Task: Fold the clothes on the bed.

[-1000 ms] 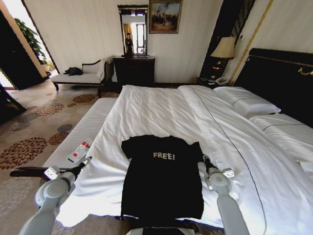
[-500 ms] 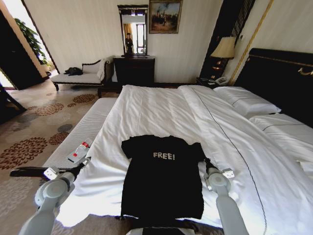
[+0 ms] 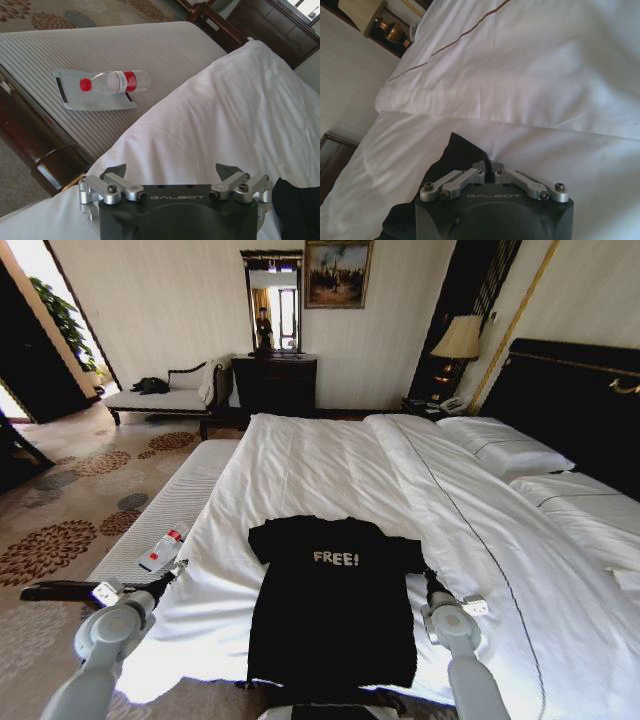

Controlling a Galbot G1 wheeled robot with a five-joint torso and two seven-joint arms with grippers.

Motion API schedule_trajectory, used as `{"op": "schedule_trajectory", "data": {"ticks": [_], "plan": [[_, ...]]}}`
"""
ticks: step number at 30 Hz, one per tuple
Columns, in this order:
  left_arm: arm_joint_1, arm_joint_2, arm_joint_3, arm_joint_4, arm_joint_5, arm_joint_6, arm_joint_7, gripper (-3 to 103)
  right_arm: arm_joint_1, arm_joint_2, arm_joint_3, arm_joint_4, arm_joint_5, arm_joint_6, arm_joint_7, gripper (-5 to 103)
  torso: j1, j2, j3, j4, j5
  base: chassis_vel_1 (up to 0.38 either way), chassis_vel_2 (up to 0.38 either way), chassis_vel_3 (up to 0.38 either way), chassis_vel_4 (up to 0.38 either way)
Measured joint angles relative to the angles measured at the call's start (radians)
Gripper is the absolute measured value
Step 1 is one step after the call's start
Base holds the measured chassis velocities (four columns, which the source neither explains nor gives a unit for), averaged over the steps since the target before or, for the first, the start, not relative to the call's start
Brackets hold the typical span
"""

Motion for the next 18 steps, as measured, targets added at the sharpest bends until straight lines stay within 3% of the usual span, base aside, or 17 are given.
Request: {"op": "schedule_trajectory", "data": {"ticks": [2,9,11,12,14,15,18], "plan": [[-0.001,-0.001,0.001,0.000,0.000,0.000,0.000,100,-0.003,0.000,0.000,0.005,-0.003,0.001,-0.003,5,0.000,0.000,0.000,0.0000,-0.0001,0.000,0.000,0.000,0.000],[-0.003,-0.011,0.007,0.008,0.001,-0.005,0.006,100,-0.088,0.002,0.028,0.118,-0.035,0.006,0.009,37,0.000,0.000,0.000,0.0000,0.0000,0.000,0.000,0.000,0.000],[-0.002,-0.011,0.007,0.012,0.001,-0.008,0.008,100,-0.118,0.002,0.030,0.155,-0.032,-0.007,0.020,37,0.000,0.000,0.000,0.0000,0.0000,0.000,0.000,0.000,0.000],[-0.002,-0.011,0.005,0.015,0.001,-0.011,0.010,100,-0.161,0.003,0.032,0.204,-0.017,-0.024,0.027,37,0.000,0.000,0.000,0.0000,-0.0003,0.000,0.000,0.000,0.000],[-0.002,-0.012,0.003,0.020,0.000,-0.014,0.012,100,-0.237,0.002,0.032,0.265,0.002,-0.073,0.058,54,0.000,0.000,0.000,0.0000,-0.0003,0.000,0.000,0.000,0.000],[-0.002,-0.012,0.003,0.020,0.000,-0.014,0.012,100,-0.237,0.002,0.032,0.265,0.002,-0.073,0.058,54,0.000,0.000,0.000,0.0000,-0.0003,0.000,0.000,0.000,0.000],[-0.005,-0.013,0.002,0.024,-0.004,-0.016,0.014,100,-0.330,0.002,0.013,0.322,0.008,-0.170,0.147,65,0.000,0.000,0.000,-0.0004,-0.0002,0.000,0.000,0.000,0.000]]}}
